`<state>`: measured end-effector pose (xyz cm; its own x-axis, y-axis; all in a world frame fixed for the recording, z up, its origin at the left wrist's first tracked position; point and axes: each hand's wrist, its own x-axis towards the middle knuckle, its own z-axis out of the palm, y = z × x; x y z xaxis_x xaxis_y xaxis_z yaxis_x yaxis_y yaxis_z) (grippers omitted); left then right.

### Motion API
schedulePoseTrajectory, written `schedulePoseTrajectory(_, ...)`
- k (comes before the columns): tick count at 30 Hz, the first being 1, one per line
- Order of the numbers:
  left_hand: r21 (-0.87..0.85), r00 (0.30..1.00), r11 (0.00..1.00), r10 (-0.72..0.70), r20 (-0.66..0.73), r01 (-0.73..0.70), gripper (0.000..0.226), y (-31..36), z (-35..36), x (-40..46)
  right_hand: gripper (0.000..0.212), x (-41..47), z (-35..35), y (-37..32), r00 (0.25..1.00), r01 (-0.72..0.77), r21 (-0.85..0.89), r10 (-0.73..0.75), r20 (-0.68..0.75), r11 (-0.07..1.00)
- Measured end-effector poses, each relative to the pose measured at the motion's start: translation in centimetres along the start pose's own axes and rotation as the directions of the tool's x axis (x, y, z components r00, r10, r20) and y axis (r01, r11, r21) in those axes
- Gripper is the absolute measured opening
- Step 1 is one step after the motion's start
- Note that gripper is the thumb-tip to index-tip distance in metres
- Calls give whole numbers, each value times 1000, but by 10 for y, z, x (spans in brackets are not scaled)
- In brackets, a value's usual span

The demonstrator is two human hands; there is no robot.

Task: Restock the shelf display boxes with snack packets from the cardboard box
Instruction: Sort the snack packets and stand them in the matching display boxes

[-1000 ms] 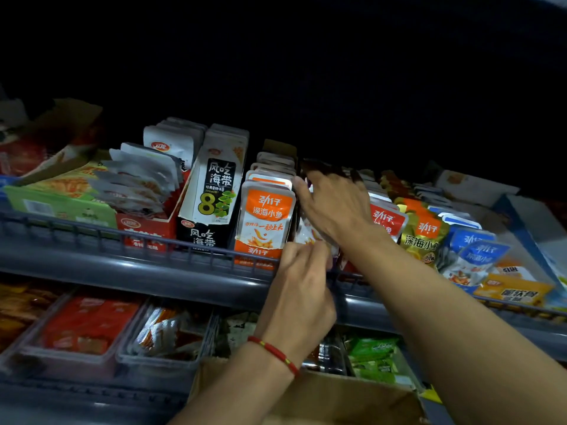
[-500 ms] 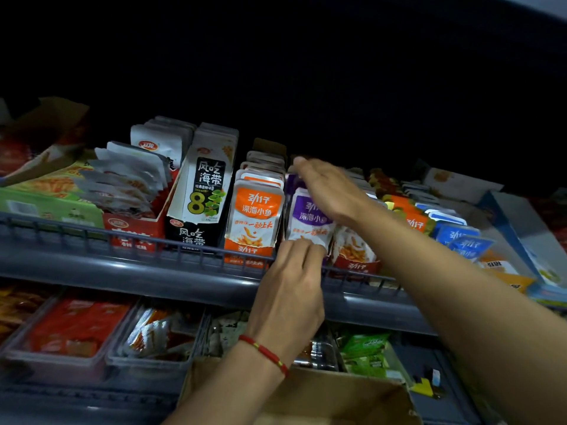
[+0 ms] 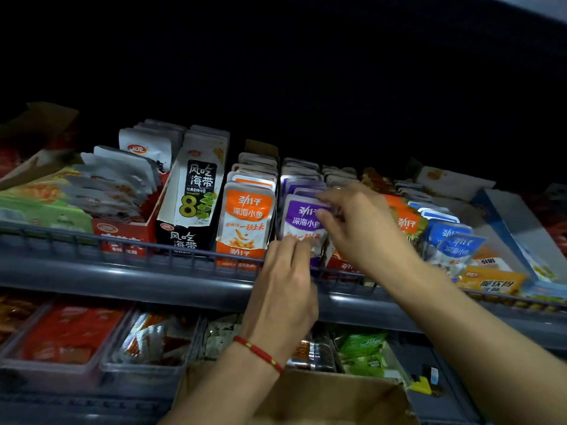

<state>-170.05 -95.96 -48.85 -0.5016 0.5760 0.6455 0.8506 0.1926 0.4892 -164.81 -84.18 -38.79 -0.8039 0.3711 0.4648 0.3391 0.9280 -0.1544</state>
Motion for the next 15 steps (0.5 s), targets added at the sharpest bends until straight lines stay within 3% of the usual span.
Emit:
schedulePoseTrajectory(6,-127,993,989,-90,-83,79,65,1,-10,8,41,3,2,0,1000,22,74,-22,1,997)
schedulePoseTrajectory(8,-115,991,991,-84,-101,72,75,2,-15,13,37,-3,2,4,1000,-18,193,17,7,981)
schedulePoseTrajectory(11,-79,993,996,-44,-108,35,85,0,-18,20,21,-11,1,8,986,-158,580,159,50,799)
schedulePoseTrajectory(15,-32,990,999,-6,-141,2,73,-6,-18,24,30,-14,-5,14,969,-247,779,166,185,576)
